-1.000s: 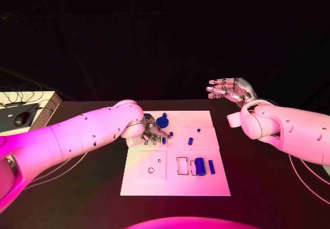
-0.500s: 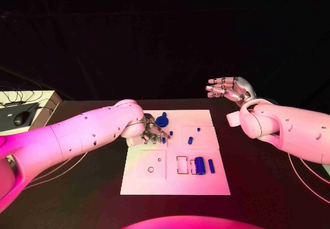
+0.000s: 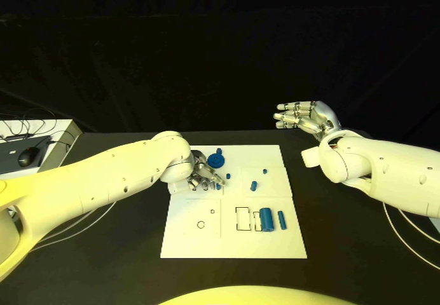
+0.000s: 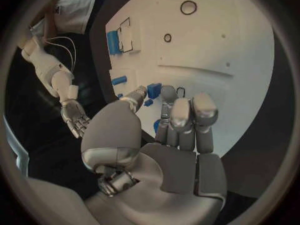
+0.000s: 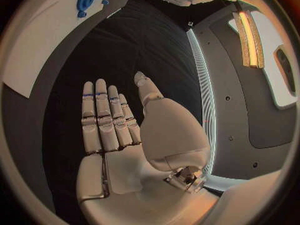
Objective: Assemble the parts on the task board
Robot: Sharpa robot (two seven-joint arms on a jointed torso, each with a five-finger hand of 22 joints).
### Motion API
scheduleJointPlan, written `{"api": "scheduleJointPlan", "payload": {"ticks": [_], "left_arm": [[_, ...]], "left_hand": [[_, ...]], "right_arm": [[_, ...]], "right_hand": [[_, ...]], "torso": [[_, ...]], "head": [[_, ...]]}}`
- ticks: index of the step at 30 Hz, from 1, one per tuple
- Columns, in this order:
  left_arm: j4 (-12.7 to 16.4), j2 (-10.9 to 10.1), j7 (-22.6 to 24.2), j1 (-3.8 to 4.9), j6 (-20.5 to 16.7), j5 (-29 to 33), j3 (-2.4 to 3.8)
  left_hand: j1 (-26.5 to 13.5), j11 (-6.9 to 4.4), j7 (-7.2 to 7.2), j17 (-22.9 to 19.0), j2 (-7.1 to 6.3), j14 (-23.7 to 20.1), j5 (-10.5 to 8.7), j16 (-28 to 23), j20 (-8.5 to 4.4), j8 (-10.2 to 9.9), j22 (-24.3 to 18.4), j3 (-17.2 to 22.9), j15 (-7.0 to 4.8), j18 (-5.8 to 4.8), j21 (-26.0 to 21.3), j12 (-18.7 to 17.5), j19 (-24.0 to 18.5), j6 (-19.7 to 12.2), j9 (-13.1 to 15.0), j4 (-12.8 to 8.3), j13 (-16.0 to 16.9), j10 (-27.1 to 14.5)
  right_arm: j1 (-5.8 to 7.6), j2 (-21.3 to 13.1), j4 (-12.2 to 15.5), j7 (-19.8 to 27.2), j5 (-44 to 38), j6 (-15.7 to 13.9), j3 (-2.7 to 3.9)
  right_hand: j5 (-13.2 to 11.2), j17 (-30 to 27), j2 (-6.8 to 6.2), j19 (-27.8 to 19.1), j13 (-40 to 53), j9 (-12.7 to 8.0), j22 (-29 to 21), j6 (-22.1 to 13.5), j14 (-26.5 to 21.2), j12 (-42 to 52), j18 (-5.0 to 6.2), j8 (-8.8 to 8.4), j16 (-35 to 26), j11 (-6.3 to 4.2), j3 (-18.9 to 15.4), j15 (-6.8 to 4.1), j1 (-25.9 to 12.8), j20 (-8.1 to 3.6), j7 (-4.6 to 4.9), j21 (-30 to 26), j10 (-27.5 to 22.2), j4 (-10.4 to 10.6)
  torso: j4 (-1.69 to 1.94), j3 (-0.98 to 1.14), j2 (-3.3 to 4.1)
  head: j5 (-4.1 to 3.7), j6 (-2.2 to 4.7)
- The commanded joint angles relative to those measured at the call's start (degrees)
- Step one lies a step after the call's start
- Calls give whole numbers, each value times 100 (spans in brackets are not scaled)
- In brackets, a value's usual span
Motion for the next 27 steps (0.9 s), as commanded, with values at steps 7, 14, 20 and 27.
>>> {"api": "scheduleJointPlan", "payload": {"ticks": [7,14,20,27], "left_arm": [[-15,-2,95,-7,82,109,3],[-10,13,113,-7,79,156,5],[-15,10,134,-7,86,230,6],[-14,-2,154,-7,107,303,8]], "left_hand": [[-30,1,-20,0,115,-8,10,-22,-3,33,37,-9,13,-112,-46,6,32,34,19,-116,-12,-15],[-16,0,-22,-1,195,-11,10,-29,-3,27,46,-12,13,-111,-66,-2,27,31,21,-177,-12,-18],[65,-11,-33,-4,359,-14,11,-39,-4,12,62,54,7,-114,-80,-13,29,23,15,-318,-15,-20],[246,-30,-53,-5,524,-17,13,-43,-9,-13,66,226,-7,-115,-88,-25,27,9,-3,-521,-17,-31]], "right_arm": [[-5,44,-39,21,-42,84,3],[-7,53,-41,12,-58,97,3],[-8,61,-50,3,-69,104,2],[-10,71,-62,-10,-73,110,1]], "right_hand": [[-11,-6,39,-39,-7,-2,-8,39,-42,-31,-121,-25,-23,33,43,17,49,9,20,38,1,-15],[-14,-5,47,-56,-7,-2,-12,46,-38,-35,-126,-27,-23,30,50,15,54,11,19,41,9,-17],[-12,-5,44,-72,-7,-3,-15,46,-39,-40,-132,-30,-23,30,50,16,54,12,20,38,10,-19],[-15,-5,44,-257,-7,-2,-33,48,-40,-39,-220,-31,-24,31,49,23,52,41,20,-44,14,-16]], "torso": [[2,3,-1],[-3,4,0],[-1,6,-2],[0,2,2]], "head": [[13,-16],[21,-24],[23,-38],[15,-37]]}}
